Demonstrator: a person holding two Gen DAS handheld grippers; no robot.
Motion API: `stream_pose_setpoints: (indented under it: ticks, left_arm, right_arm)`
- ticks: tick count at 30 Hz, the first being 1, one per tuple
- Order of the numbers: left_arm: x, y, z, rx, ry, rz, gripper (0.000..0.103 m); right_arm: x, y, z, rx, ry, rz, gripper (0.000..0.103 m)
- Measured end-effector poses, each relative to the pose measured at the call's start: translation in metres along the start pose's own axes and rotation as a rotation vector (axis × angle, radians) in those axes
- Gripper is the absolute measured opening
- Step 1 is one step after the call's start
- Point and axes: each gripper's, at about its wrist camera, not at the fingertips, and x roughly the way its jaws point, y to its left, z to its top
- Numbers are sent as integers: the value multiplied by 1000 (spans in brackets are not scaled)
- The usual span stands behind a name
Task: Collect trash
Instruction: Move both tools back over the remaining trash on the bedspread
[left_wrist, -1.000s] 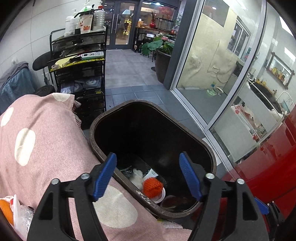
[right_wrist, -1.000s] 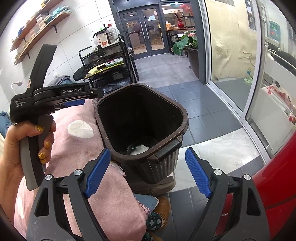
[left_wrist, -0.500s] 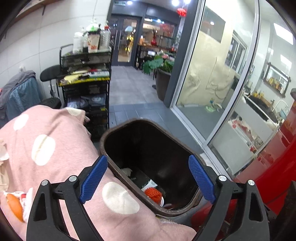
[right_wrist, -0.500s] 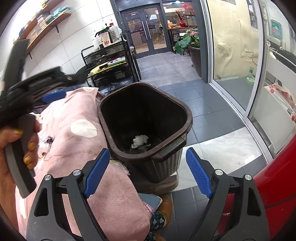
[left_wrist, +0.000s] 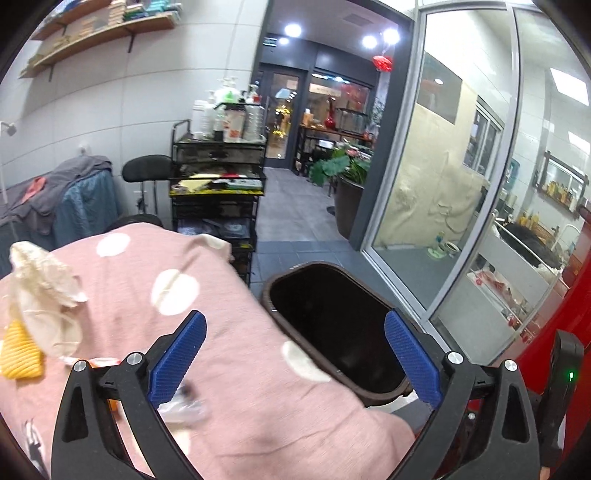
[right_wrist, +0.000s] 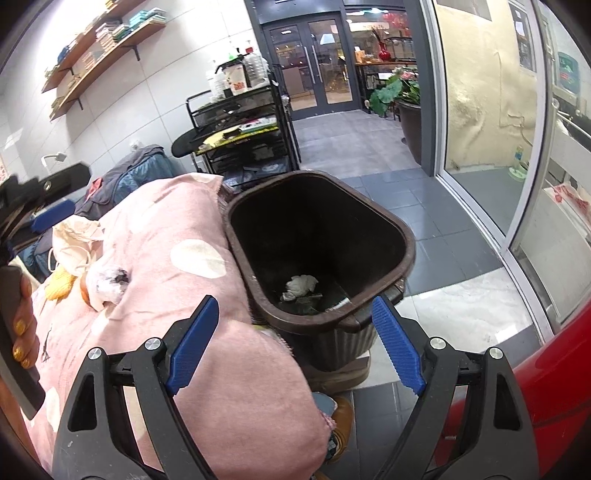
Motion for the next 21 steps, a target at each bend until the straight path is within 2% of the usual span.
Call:
stream_pose_setpoints:
  ticks: [7, 11, 21]
  left_arm:
    - [-24, 15, -10, 17, -30, 70, 97]
    - [-33, 32, -15, -12, -31, 90, 97]
    - [-66, 87, -40, -104, -28, 205, 97]
  right_arm:
    - [-3, 22, 8, -45, -16, 40, 85]
    - [-2, 41, 13, -83, -20, 65, 85]
    - [7, 89, 20, -174, 9, 165, 85]
